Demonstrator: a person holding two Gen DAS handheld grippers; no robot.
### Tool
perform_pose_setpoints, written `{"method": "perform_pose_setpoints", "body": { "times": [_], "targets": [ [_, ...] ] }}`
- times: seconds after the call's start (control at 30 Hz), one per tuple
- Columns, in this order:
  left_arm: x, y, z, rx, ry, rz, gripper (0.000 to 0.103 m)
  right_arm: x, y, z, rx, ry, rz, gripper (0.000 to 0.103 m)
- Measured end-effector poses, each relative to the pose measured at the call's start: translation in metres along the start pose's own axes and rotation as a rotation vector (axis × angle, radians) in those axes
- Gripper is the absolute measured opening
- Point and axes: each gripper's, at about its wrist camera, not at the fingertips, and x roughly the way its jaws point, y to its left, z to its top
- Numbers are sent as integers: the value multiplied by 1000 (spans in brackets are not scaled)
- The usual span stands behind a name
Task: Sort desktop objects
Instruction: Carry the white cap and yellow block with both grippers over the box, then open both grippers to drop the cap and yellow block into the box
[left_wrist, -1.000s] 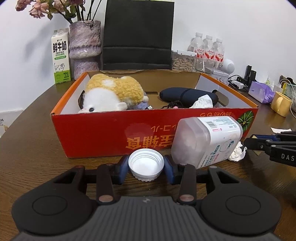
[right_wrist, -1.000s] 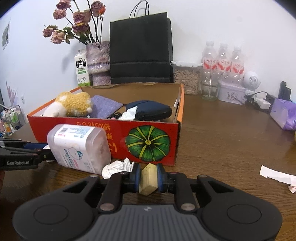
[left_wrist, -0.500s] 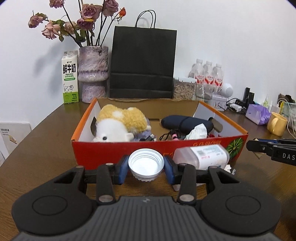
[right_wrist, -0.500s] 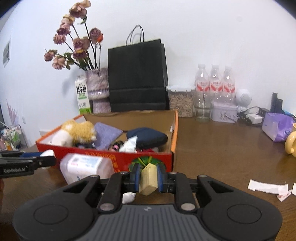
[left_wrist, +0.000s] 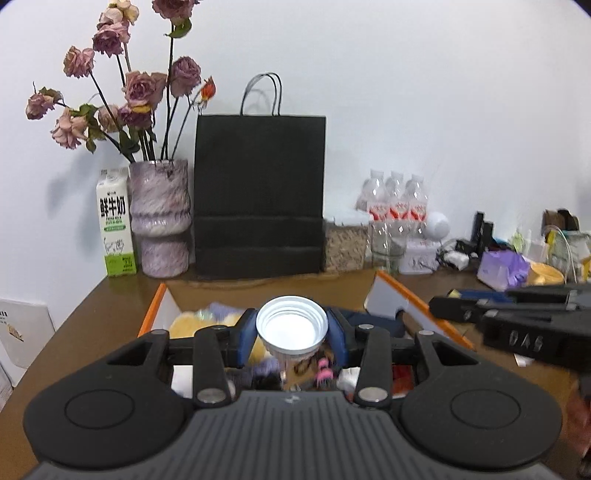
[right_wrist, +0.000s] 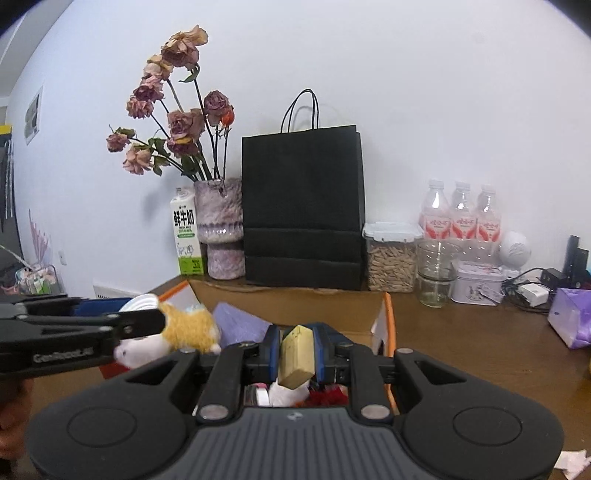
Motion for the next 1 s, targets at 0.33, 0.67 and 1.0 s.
{"method": "perform_pose_setpoints", "body": {
  "times": [0.33,0.67,1.0],
  "targets": [
    [45,7,11,-26,-3,83,41,57,11,19,2,18,27,18],
    [86,10,-23,13,148,125,41,88,8,-9,-27,103,30,18],
    [77,11,-21,2,87,182,84,87,1,-14,4,110,40,35]
  ]
}}
